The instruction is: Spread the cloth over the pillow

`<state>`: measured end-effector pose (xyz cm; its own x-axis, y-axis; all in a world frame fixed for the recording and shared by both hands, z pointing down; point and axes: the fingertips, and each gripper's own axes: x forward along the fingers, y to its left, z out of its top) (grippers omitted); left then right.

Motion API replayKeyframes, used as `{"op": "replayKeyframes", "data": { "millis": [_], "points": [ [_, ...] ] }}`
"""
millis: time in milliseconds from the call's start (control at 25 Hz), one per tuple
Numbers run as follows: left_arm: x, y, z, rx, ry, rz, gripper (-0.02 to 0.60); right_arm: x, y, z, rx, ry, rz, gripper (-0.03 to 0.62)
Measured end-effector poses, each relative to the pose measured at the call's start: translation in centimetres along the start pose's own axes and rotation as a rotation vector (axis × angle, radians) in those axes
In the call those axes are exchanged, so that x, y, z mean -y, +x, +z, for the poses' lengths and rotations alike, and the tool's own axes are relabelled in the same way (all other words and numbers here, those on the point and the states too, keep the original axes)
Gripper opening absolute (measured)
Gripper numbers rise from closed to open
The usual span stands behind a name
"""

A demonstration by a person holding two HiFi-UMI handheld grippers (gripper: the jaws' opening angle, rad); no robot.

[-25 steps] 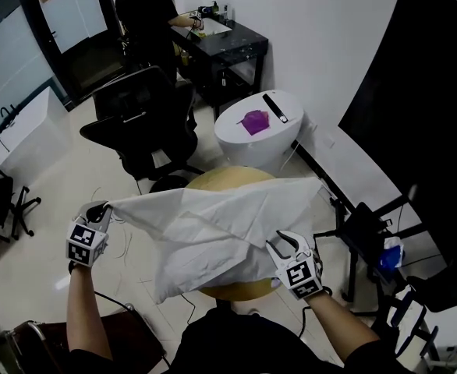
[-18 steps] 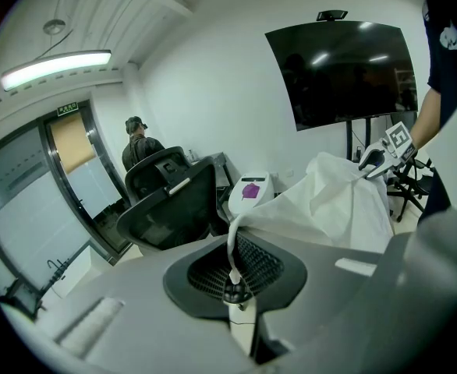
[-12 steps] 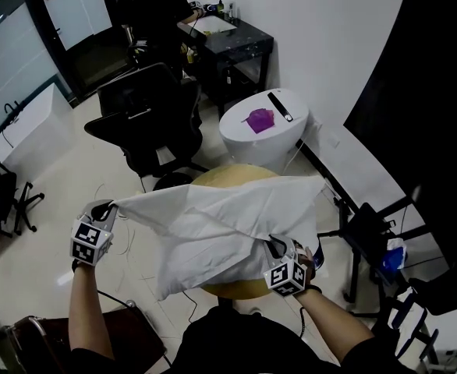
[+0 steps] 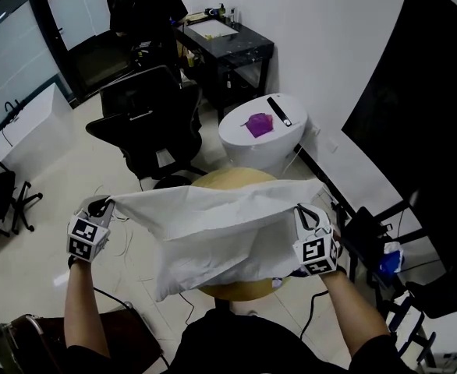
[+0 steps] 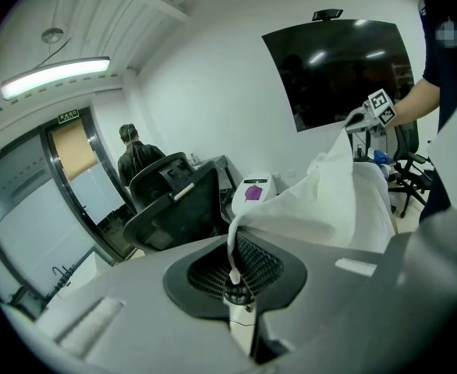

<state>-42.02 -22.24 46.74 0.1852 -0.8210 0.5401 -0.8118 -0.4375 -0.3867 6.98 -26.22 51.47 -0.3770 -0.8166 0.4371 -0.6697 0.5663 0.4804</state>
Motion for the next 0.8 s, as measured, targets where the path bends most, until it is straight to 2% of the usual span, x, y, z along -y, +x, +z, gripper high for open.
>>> {"op": "replayKeyframes", "data": {
  "millis": [240,600,800],
  "points": [
    [-1.5,-0.6,1.9,0.021,0.033,0.031,0.0,9.4,-1.1,3.5,0.06,-0.021,-0.132,0.011],
    [-4.9,-2.2,7.0,0.064,0.13,0.086,0.0,18.8,-2.3,5.7,0.068,-0.037,-0.255,0.011],
    [-7.0,-2.9,10.8,0.106,0.192,0.111,0.0,23.5,-2.8,8.3,0.087,-0.042,-0.318,0.011]
  ]
}}
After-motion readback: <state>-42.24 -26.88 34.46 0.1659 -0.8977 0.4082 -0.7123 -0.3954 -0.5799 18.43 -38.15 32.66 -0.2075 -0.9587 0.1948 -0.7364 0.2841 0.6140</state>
